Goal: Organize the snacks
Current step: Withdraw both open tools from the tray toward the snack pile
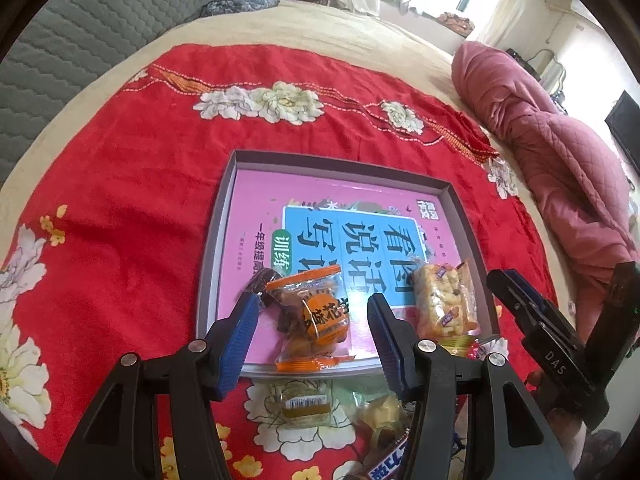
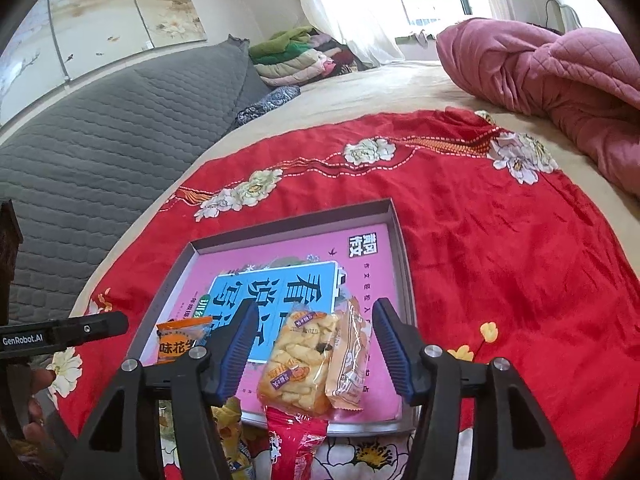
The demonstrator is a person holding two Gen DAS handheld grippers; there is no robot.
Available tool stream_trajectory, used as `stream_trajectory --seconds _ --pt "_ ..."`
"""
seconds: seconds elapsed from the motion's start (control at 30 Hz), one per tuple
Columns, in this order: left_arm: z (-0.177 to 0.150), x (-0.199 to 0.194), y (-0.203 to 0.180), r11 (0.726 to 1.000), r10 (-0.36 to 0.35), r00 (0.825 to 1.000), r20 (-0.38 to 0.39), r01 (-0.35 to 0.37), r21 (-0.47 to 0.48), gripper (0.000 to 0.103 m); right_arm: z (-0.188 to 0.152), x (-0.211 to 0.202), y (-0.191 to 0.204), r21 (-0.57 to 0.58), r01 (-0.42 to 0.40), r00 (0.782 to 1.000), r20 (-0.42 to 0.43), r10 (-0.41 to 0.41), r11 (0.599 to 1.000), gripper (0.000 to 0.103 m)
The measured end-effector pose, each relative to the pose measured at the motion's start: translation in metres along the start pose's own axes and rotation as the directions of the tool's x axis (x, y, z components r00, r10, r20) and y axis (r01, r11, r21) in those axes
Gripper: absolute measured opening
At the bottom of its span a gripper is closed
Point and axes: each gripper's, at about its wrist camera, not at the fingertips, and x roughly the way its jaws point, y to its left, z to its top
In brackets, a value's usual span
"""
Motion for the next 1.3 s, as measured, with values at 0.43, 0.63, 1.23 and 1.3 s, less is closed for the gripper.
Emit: stream_trajectory --seconds 0.43,0.63,1.23,1.3 --pt "-0.003 -0.021 -0.003 1.000 0.005 1.000 0.019 -0.005 0.012 0.059 0.003 -0.013 0.004 -0.034 -0.009 0.999 0.042 0.011 0.999 0.062" --pt "-0.007 -0.026 -0.006 1.000 -0.003 1.000 0.020 0.003 0.027 0.059 0.001 -0.017 0.005 -0.031 -0.015 0.999 0.045 0.016 0.999 0.064" --pt "-0.045 -0.018 -0.027 0.992 -0.043 0.998 -0.052 0.049 0.119 0.059 -0.021 -0.039 0.016 -0.057 -0.036 0.999 0.024 0.037 0.998 0.064" --pt "-0.049 -0.017 -0.029 0.990 -0.048 0.997 -0.058 0.055 0.130 0.059 -0.022 -0.039 0.015 -0.052 -0.034 0.999 0.022 0.035 0.998 0.064"
